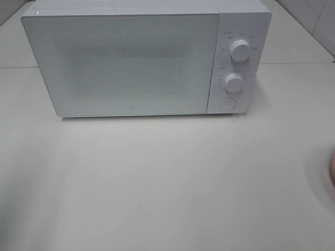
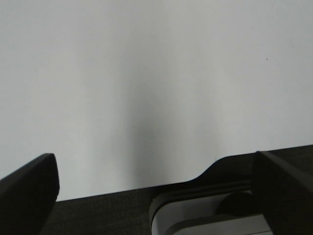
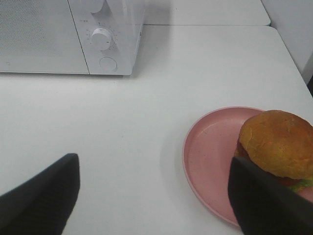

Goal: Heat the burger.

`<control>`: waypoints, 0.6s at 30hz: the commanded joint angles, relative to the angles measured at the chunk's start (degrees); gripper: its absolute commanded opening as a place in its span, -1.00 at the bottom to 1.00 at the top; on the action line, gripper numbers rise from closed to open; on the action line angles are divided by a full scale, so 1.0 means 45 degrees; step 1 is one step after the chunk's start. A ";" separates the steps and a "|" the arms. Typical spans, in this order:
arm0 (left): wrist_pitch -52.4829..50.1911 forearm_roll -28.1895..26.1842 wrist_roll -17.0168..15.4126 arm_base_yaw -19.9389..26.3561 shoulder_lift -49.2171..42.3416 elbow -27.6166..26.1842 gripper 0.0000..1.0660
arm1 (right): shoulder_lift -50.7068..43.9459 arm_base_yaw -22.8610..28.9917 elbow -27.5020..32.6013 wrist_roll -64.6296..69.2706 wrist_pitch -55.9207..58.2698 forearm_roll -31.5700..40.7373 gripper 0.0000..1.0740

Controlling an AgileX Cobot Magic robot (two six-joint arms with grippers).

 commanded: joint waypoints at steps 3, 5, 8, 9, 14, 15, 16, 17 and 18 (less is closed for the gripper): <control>-0.0407 -0.0025 0.0598 0.0038 -0.2254 0.0840 0.88 | -0.0369 -0.0013 0.0013 0.0089 0.0013 -0.0064 0.42; -0.0637 0.0051 0.0840 0.0038 -0.3438 0.1477 0.88 | -0.0369 -0.0013 0.0013 0.0089 0.0013 -0.0064 0.42; -0.0598 0.0255 0.0840 0.0038 -0.3985 0.1846 0.88 | -0.0369 -0.0013 0.0013 0.0089 0.0013 -0.0064 0.42; -0.0598 0.0255 0.0840 0.0038 -0.3985 0.1846 0.88 | -0.0369 -0.0013 0.0013 0.0089 0.0013 -0.0064 0.42; -0.0471 0.1642 0.0751 0.0038 -0.4100 0.1923 0.88 | -0.0369 -0.0013 0.0013 0.0089 0.0013 -0.0064 0.42; -0.0471 0.1642 0.0751 0.0038 -0.4100 0.1923 0.88 | -0.0369 -0.0013 0.0013 0.0089 0.0013 -0.0064 0.42; -0.0471 0.1655 0.0726 0.0038 -0.4100 0.1923 0.88 | -0.0369 -0.0013 0.0013 0.0089 0.0013 -0.0064 0.42; -0.0471 0.1617 0.0726 0.0038 -0.4100 0.1923 0.88 | -0.0369 -0.0013 0.0013 0.0089 0.0013 -0.0064 0.42; -0.0471 0.1617 0.0726 0.0038 -0.4100 0.1923 0.88 | -0.0369 -0.0013 0.0013 0.0089 0.0013 -0.0064 0.42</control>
